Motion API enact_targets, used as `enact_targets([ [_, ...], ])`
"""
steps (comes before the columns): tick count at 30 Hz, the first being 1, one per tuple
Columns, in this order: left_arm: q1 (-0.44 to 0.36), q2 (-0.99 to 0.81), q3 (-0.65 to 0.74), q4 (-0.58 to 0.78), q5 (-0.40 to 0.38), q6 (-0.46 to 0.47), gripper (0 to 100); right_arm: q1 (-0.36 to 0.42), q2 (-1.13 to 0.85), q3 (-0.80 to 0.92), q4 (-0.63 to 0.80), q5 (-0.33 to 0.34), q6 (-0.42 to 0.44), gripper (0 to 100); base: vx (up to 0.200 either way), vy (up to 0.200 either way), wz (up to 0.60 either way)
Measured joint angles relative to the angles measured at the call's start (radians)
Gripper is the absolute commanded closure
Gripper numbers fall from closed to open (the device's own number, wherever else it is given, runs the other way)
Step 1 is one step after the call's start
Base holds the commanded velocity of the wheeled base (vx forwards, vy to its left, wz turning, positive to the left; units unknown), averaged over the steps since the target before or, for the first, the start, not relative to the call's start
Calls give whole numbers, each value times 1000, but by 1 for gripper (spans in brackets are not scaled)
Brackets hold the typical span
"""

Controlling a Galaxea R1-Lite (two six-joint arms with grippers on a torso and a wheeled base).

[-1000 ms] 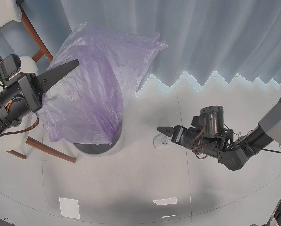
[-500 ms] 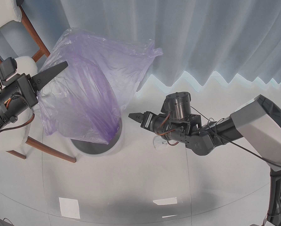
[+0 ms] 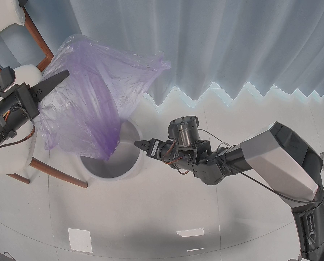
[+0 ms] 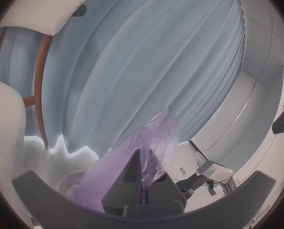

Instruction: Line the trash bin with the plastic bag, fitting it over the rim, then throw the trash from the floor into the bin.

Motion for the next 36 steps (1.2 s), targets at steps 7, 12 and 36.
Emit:
enact_targets([
  [7, 0, 1, 1, 0, 0, 1, 100, 16, 29, -42, 1, 1, 0, 0, 0, 0, 0],
  [12, 2, 1, 1, 0, 0, 1, 100, 31, 53, -68, 2, 0, 0, 0, 0, 0, 0],
  [36, 7, 4, -3, 0, 0, 1, 100, 47, 46, -55, 4, -16, 9, 100, 0, 0, 0],
])
